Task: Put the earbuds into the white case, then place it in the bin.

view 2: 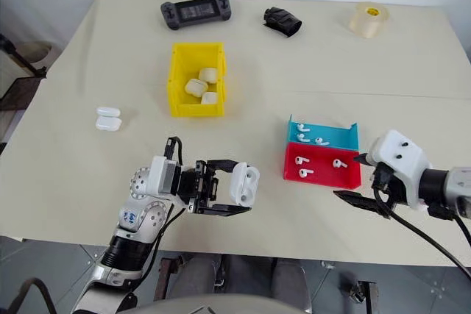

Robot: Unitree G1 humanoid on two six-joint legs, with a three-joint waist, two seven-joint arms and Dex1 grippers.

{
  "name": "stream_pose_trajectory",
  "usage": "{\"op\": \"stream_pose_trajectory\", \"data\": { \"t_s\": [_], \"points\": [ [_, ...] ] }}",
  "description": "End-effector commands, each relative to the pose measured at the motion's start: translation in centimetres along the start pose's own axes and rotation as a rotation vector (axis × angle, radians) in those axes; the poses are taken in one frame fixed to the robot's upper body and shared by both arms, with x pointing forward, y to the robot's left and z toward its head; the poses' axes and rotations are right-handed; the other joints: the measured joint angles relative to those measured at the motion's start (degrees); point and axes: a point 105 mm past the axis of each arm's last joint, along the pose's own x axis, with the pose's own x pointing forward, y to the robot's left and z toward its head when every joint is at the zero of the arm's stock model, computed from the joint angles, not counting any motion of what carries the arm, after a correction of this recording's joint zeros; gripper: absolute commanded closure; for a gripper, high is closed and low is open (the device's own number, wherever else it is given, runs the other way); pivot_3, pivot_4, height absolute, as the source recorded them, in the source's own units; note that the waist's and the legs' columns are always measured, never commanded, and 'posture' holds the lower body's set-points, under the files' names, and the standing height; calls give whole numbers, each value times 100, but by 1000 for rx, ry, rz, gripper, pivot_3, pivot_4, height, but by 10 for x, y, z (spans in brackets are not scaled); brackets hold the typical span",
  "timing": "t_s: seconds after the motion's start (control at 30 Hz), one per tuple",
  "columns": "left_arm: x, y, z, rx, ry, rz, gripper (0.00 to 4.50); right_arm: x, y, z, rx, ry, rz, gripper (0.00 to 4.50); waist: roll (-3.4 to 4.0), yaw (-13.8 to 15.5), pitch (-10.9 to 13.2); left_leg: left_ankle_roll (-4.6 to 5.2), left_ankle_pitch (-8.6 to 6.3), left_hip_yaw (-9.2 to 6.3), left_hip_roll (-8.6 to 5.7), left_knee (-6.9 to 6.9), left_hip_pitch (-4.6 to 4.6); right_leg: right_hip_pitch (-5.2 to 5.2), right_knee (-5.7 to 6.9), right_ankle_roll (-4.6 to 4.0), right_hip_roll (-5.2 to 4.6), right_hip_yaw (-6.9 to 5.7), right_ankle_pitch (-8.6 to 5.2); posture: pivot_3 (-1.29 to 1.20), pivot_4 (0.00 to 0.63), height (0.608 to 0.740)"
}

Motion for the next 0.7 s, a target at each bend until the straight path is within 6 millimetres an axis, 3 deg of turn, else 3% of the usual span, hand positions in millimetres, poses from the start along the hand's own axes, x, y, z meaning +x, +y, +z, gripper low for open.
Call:
{"op": "stream_pose_trajectory", "data": {
  "t_s": [0.03,0.3,0.7],
  "points": [
    [5,-5,9,25,-18,-13,1758,7,-6,0,-6,60,9,0,0,-7,1,2,-1,1,0,0,0,0,-4,0,0,0,0,0,150,740],
    [4,-5,10,31,1,-14,1758,29,-20,3,-63,121,-16,0,0,-54,1,1,-1,5,3,0,-3,-8,-2,1,3,0,0,0,150,740],
    [7,-7,9,25,1,-19,1758,42,-26,1,-105,166,-15,0,1,-52,1,1,-1,8,2,0,-5,-15,7,1,2,2,0,0,150,740]
  ]
}}
